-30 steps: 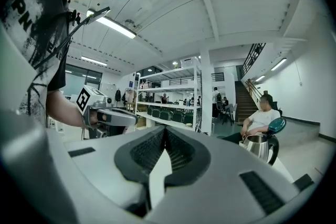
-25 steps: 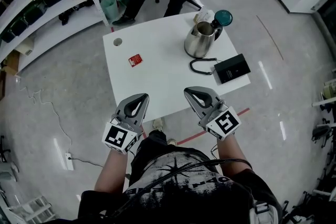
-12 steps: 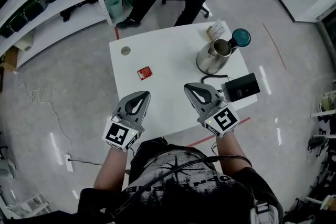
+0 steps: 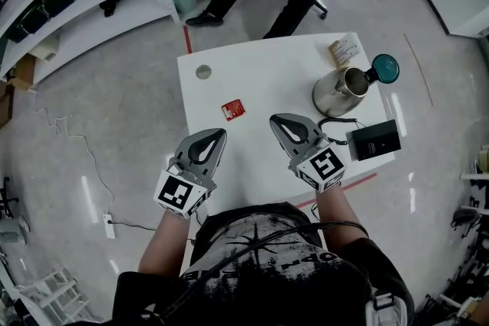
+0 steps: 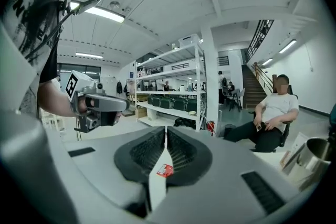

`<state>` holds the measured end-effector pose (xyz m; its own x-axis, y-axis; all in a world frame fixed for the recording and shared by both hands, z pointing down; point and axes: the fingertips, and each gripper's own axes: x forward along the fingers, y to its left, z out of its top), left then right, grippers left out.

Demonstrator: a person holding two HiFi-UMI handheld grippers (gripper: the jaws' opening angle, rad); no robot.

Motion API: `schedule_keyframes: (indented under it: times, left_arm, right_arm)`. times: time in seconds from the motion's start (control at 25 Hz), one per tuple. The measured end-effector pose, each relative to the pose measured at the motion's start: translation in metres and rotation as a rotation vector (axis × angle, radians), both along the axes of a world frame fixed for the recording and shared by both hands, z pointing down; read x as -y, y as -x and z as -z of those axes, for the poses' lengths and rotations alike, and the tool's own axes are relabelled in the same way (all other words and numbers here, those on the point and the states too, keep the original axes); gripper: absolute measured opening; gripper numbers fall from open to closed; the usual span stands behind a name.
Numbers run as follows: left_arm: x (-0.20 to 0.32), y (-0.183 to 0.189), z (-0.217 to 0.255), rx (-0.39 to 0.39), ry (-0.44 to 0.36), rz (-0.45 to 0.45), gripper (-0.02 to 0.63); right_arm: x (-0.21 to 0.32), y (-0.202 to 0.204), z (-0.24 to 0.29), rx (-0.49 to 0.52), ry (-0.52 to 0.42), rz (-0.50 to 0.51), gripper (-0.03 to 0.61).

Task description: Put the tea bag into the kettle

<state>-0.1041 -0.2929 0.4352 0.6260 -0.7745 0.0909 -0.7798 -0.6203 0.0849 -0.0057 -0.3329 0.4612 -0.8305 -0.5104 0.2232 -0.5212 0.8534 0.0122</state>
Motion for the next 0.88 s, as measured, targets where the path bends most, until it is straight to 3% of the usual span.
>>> schedule_keyframes:
  times: [0.36, 0.72, 0.88]
  left_arm:
    - [0.023, 0.028, -0.016, 0.012, 0.042, 0.045, 0.011]
    - [0.038, 0.036, -0.029, -0.003, 0.077, 0.049, 0.011]
    - [0.038, 0.036, -0.032, -0.013, 0.086, 0.048, 0.011]
  right_arm:
    - [0.032, 0.048, -0.064, -0.080, 0.122, 0.043, 0.018]
    - [0.054, 0.082, -0.145, -0.209, 0.237, 0.065, 0.120]
    - [0.067, 0.090, -0.173, -0.275, 0.261, 0.037, 0.207]
